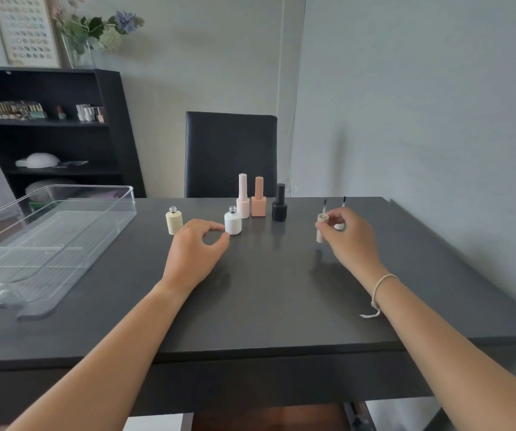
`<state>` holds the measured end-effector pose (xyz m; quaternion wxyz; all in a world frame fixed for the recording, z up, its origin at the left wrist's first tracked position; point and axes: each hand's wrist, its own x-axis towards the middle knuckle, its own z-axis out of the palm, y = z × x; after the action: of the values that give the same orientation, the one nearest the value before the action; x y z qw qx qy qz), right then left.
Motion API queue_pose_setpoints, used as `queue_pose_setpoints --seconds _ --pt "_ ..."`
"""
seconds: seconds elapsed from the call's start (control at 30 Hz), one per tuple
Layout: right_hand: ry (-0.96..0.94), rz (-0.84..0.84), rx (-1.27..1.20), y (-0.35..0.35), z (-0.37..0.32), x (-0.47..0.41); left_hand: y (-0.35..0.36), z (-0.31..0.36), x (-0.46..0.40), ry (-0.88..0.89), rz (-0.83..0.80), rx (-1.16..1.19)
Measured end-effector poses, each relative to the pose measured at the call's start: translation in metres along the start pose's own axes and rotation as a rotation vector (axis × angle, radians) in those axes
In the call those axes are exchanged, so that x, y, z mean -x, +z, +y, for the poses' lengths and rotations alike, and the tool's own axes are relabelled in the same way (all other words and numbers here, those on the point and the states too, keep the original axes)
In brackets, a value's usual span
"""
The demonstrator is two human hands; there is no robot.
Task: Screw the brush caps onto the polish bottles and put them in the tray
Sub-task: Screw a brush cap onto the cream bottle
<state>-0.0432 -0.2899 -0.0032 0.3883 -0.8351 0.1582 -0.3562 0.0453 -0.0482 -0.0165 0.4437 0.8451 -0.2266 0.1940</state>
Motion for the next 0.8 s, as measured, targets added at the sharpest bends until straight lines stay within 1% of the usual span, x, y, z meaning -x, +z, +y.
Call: queue_pose_setpoints --seconds 0.1,0.2,0.27,0.33,0.37,0.5,0.57,0.63,0.8 --pt "-0.063 -0.066 -0.011 0.02 -0.016 0.006 -0.015 -0.005 -0.004 0.006 0.198 0.034" --pt "-0.109 -0.133 -0.043 0.041 -0.033 0.011 -0.029 -0.015 -0.011 -0.089 0.352 0.086" --pt "-0.136 -0.184 -0.058 0.054 -0.044 0.013 -0.034 -0.022 -0.015 -0.152 0.402 0.106" --pt "-0.158 -0.21 -0.081 0.065 -0.053 0.015 -0.035 -0.028 -0.02 -0.207 0.391 0.094" --pt "-0.169 -0.213 -0.093 0.069 -0.056 0.016 -0.035 -0.032 -0.023 -0.238 0.358 0.087" --pt "-0.194 -0.231 -0.116 0.078 -0.057 0.017 -0.031 -0.049 -0.034 -0.364 0.109 0.033" --pt "-0.207 -0.241 -0.115 0.079 -0.054 0.017 -0.028 -0.053 -0.039 -0.387 0.048 0.021" --pt "-0.222 -0.248 -0.11 0.079 -0.052 0.017 -0.026 -0.056 -0.044 -0.369 0.045 0.013" --pt "-0.235 -0.272 -0.123 0.08 -0.052 0.016 -0.024 -0.06 -0.045 -0.332 0.111 0.029"
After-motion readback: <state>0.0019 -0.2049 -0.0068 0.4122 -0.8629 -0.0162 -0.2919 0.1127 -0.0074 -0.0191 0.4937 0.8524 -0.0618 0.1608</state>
